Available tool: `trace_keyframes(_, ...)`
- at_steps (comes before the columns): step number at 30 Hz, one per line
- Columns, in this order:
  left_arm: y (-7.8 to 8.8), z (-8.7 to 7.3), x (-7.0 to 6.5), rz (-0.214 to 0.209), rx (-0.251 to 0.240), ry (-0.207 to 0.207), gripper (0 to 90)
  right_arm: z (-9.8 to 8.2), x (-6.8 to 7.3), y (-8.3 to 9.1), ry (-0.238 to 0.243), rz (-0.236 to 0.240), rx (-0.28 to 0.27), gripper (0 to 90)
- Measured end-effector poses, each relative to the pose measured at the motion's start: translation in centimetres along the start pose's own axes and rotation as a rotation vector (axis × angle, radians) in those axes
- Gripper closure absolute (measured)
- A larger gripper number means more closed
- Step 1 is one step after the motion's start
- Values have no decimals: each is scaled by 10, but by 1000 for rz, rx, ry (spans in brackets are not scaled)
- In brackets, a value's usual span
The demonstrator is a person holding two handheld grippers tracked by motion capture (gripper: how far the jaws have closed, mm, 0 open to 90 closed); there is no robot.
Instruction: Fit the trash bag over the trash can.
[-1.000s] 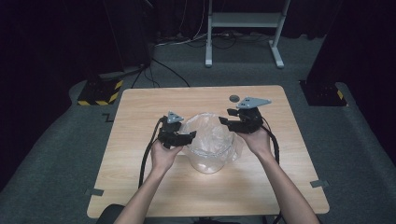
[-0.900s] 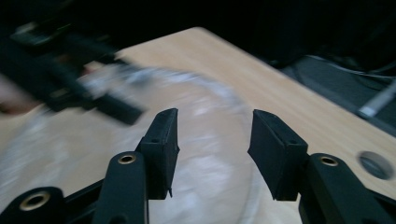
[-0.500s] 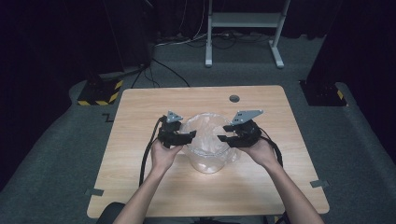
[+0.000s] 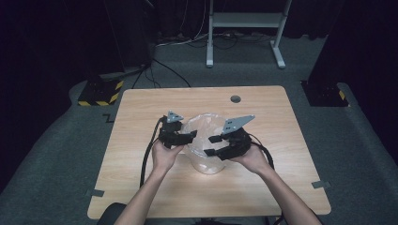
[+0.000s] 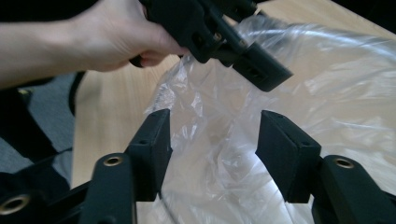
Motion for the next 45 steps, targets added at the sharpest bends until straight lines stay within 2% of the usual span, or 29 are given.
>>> trace_keyframes(4, 0, 0, 0, 1, -8, 15, 362, 1, 5, -7, 18, 3, 7, 501)
trace_keyframes(6, 0, 0, 0, 0, -7, 14, 361, 0, 7, -8, 32, 19, 16, 480)
trace_keyframes(8, 0, 0, 1, -1, -2, 9, 359, 1, 5, -6, 37, 7, 10, 434)
trace_keyframes(11, 1, 6, -1, -10, -17, 12, 345, 8, -6, 4, 17, -33, -34, 440)
trace_keyframes(12, 1, 6, -1, -10, -17, 12, 336, 8, -6, 4, 17, -33, -34, 440)
trace_keyframes(13, 4, 13, -3, -21, -33, 9, 325, 13, -19, 12, -14, -82, -65, 469)
trace_keyframes(14, 5, 17, -5, -30, -41, 9, 314, 14, -25, 14, -26, -112, -64, 485)
trace_keyframes(15, 5, 20, -6, -32, -49, 5, 311, 14, -33, 16, -34, -148, -59, 494)
trace_keyframes(17, 3, 24, -9, -39, -51, 4, 307, 13, -42, 16, -51, -169, -42, 519)
trace_keyframes(18, 3, 24, -9, -39, -51, 4, 305, 13, -42, 16, -51, -169, -42, 519)
trace_keyframes(19, -3, 26, -11, -33, -44, -9, 305, 8, -50, 8, -39, -203, 6, 526)
trace_keyframes(22, -9, 24, -12, -31, -29, -14, 304, 4, -54, -3, -35, -207, 54, 529)
trace_keyframes(23, -10, 24, -13, -31, -24, -1, 309, 4, -55, -6, -33, -203, 63, 529)
trace_keyframes(25, -10, 24, -14, -34, -24, -4, 316, 5, -56, -7, -30, -205, 72, 526)
trace_keyframes(26, -10, 23, -14, -36, -24, -1, 324, 4, -61, -9, -20, -232, 98, 524)
trace_keyframes(27, -9, 23, -15, -41, -24, 0, 329, 3, -72, -9, -8, -286, 125, 520)
trace_keyframes(28, -9, 23, -15, -41, -24, 0, 333, 3, -72, -9, -8, -286, 125, 520)
trace_keyframes(29, -8, 23, -14, -40, -26, -6, 336, 2, -79, -8, -26, -306, 134, 526)
trace_keyframes(31, -8, 23, -15, -42, -26, -3, 337, 2, -78, -8, -22, -289, 132, 512)
trace_keyframes(34, -9, 23, -15, -43, -30, 8, 339, 7, -63, -11, 19, -201, 101, 544)
trace_keyframes(36, -9, 23, -15, -46, -32, 16, 344, 7, -57, -15, 57, -160, 103, 562)
trace_keyframes(38, -9, 23, -15, -46, -35, 17, 351, 1, -62, -19, 56, -169, 140, 573)
trace_keyframes(40, -9, 23, -15, -44, -34, 13, 354, 1, -65, -21, 57, -175, 138, 577)
trace_keyframes(41, -9, 22, -16, -44, -30, 10, 353, 6, -74, -20, 39, -237, 117, 553)
trace_keyframes(42, -9, 22, -17, -46, -31, 11, 356, 9, -78, -19, 47, -274, 104, 525)
trace_keyframes(43, -9, 22, -17, -43, -30, 6, 356, 9, -81, -19, 46, -290, 101, 524)
trace_keyframes(45, -8, 22, -17, -44, -31, 1, 355, 9, -80, -17, 27, -283, 98, 503)
Point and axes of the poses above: each handheld gripper's, and its own axes: y roughly backward along the jaws, z roughly out of its top, x roughly to its left, the point moved 10 cm from there along -y, roughly forward along the jaws, and after that the axes turned 11 degrees about -x, right-handed, at the moved point
